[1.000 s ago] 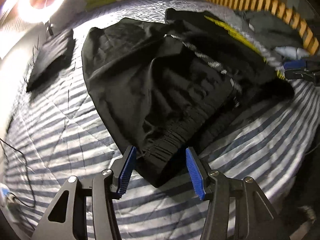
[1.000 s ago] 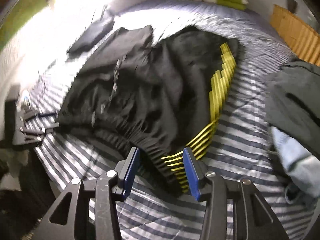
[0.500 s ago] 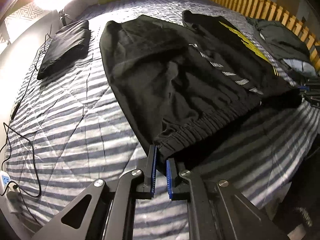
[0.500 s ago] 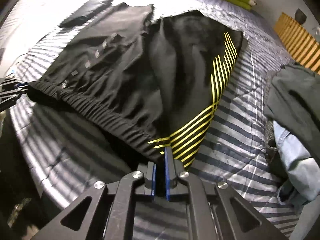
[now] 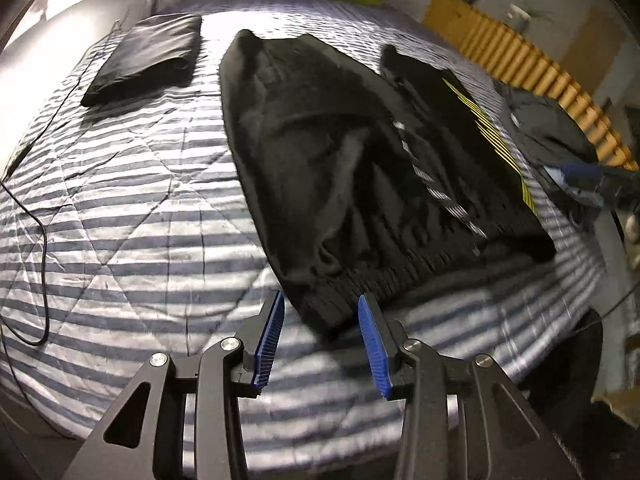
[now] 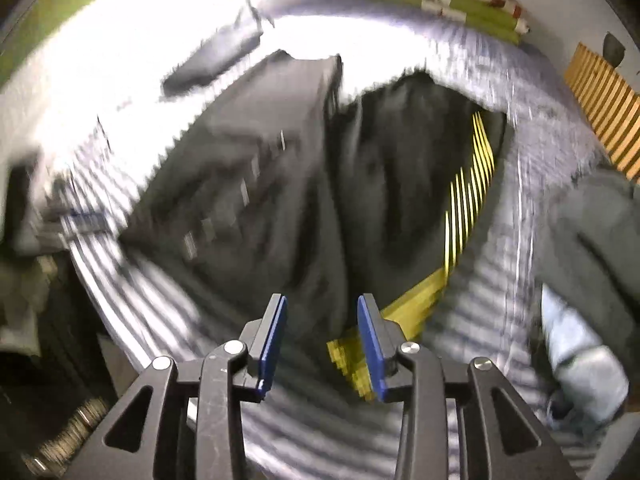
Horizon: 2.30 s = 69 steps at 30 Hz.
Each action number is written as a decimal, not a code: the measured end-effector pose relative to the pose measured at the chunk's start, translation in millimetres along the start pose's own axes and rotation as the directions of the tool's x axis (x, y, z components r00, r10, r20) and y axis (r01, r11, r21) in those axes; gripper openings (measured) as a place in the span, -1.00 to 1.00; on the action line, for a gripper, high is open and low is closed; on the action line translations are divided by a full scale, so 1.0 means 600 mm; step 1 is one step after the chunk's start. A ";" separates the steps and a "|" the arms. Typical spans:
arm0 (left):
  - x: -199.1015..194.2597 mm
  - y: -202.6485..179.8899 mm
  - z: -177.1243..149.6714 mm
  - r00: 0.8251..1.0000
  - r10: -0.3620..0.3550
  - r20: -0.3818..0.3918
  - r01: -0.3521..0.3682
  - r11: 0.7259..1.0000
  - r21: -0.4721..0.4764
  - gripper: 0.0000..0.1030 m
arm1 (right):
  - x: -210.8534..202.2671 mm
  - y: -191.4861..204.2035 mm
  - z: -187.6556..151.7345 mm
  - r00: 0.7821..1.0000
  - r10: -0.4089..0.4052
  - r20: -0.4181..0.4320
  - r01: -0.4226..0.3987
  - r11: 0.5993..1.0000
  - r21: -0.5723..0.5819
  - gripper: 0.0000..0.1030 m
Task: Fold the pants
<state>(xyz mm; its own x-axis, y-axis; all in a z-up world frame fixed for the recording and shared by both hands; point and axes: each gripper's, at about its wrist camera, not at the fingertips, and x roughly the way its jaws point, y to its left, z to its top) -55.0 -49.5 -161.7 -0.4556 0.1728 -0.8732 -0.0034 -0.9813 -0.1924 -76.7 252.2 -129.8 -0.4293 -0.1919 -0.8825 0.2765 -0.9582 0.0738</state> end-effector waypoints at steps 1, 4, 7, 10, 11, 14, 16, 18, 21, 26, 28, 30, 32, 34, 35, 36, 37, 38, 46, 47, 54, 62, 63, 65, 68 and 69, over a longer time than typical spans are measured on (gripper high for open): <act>0.009 0.003 0.003 1.000 0.010 -0.004 -0.010 1.000 -0.017 -0.19 | -0.002 0.000 0.023 1.000 0.010 0.029 -0.011 1.000 0.007 -0.35; 0.041 0.013 0.006 0.999 -0.011 -0.034 0.009 0.996 -0.084 -0.16 | 0.009 0.019 0.116 0.996 0.046 0.082 -0.048 0.999 0.016 -0.35; 0.063 0.019 0.002 0.999 -0.032 -0.038 0.028 0.994 -0.107 -0.16 | 0.039 0.043 0.216 0.994 0.077 0.082 -0.079 0.997 0.023 -0.34; 0.076 0.023 0.007 0.997 -0.069 -0.024 0.066 0.992 -0.111 -0.16 | 0.075 0.074 0.312 0.993 0.094 0.074 -0.097 0.995 0.028 -0.34; 0.078 0.025 0.012 0.997 -0.079 -0.016 0.076 0.991 -0.107 -0.16 | 0.095 0.088 0.352 0.991 0.122 0.055 -0.124 0.992 0.038 -0.34; 0.086 0.038 0.036 0.996 -0.084 -0.008 0.083 0.990 -0.110 -0.16 | 0.148 0.123 0.430 0.989 0.149 0.014 -0.150 0.986 0.066 -0.34; 0.090 0.053 0.054 0.998 -0.061 0.004 0.061 0.992 -0.110 -0.16 | 0.197 0.146 0.486 0.987 0.158 -0.013 -0.156 0.984 0.089 -0.34; 0.095 0.073 0.074 1.000 -0.019 0.017 0.021 0.993 -0.112 -0.14 | 0.247 0.160 0.524 0.986 0.160 -0.039 -0.154 0.981 0.119 -0.34; 0.109 0.110 0.104 0.997 0.039 0.060 -0.030 0.989 -0.145 -0.13 | 0.339 0.186 0.572 0.988 0.128 -0.089 -0.114 0.982 0.149 -0.34; 0.111 0.126 0.120 0.994 0.024 0.110 -0.009 0.991 -0.131 -0.09 | 0.456 0.217 0.613 0.989 0.052 -0.138 -0.033 0.990 0.136 -0.35; 0.116 0.120 0.121 0.993 0.037 0.108 -0.025 0.994 -0.105 -0.06 | 0.492 0.225 0.622 0.989 0.009 -0.148 0.008 0.993 0.115 -0.35; 0.117 0.115 0.116 0.993 0.038 0.112 -0.027 0.995 -0.096 0.00 | 0.518 0.220 0.626 0.987 -0.008 -0.157 0.026 0.993 0.114 -0.47; 0.111 0.115 0.117 0.993 0.023 0.116 -0.013 0.996 -0.085 0.07 | 0.532 0.210 0.622 0.985 -0.030 -0.170 0.049 0.993 0.104 -0.87; 0.109 0.122 0.123 0.993 0.011 0.114 0.001 0.995 -0.101 0.07 | 0.528 0.191 0.614 0.986 -0.014 -0.168 0.034 0.992 0.117 -0.95; 0.107 0.124 0.123 0.993 0.003 0.114 0.009 0.994 -0.110 0.07 | 0.517 0.177 0.609 0.989 0.027 -0.146 -0.006 0.989 0.145 -0.95; 0.106 0.127 0.123 0.994 -0.005 0.113 0.019 0.993 -0.121 0.07 | 0.499 0.149 0.600 0.989 0.119 -0.091 -0.098 0.974 0.205 -0.95; 0.105 0.130 0.124 0.993 -0.014 0.113 0.029 0.991 -0.131 0.07 | 0.484 0.122 0.590 0.982 0.182 -0.043 -0.166 0.953 0.255 -0.95; 0.105 0.131 0.124 0.994 -0.021 0.111 0.036 0.990 -0.139 0.07 | 0.474 0.098 0.580 0.979 0.201 -0.022 -0.187 0.939 0.288 -0.95; 0.108 0.115 0.129 0.994 -0.013 0.108 0.025 0.994 -0.109 0.09 | 0.405 0.077 0.571 0.993 -0.111 -0.046 0.118 0.978 0.170 -0.33; 0.109 0.115 0.129 0.994 -0.012 0.107 0.024 0.994 -0.107 0.09 | 0.401 0.090 0.578 0.992 -0.122 -0.038 0.127 0.982 0.141 -0.10; 0.107 0.117 0.126 0.993 -0.046 0.109 0.057 0.993 -0.101 0.09 | 0.420 0.091 0.585 0.972 -0.209 -0.106 0.222 0.967 0.125 -0.08; 0.101 0.108 0.125 0.992 -0.049 0.117 0.059 0.995 -0.084 0.09 | 0.469 0.022 0.538 0.979 -0.026 -0.200 0.095 0.934 0.344 -0.38; 0.101 0.111 0.125 0.992 -0.047 0.118 0.058 0.994 -0.087 0.09 | 0.475 0.030 0.540 0.980 -0.005 -0.199 0.073 0.939 0.337 -0.88; 0.100 0.117 0.125 0.992 -0.044 0.119 0.056 0.993 -0.101 0.09 | 0.474 0.050 0.550 0.982 -0.008 -0.190 0.068 0.948 0.310 -0.96; 0.096 0.124 0.123 0.991 -0.063 0.117 0.077 0.989 -0.125 0.09 | 0.457 0.086 0.583 0.993 -0.017 -0.114 0.047 0.963 0.264 -0.96; 0.096 0.125 0.124 0.991 -0.066 0.116 0.081 0.988 -0.130 0.09 | 0.458 0.103 0.599 0.996 0.008 -0.093 0.016 0.967 0.255 -0.96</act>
<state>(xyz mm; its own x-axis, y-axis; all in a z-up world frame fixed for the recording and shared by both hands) -147.7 -119.6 -193.1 -0.5542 0.2263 -0.8010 0.0750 -0.9448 -0.3189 -486.6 63.7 -200.7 -0.3455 -0.1789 -0.9212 0.0409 -0.9836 0.1756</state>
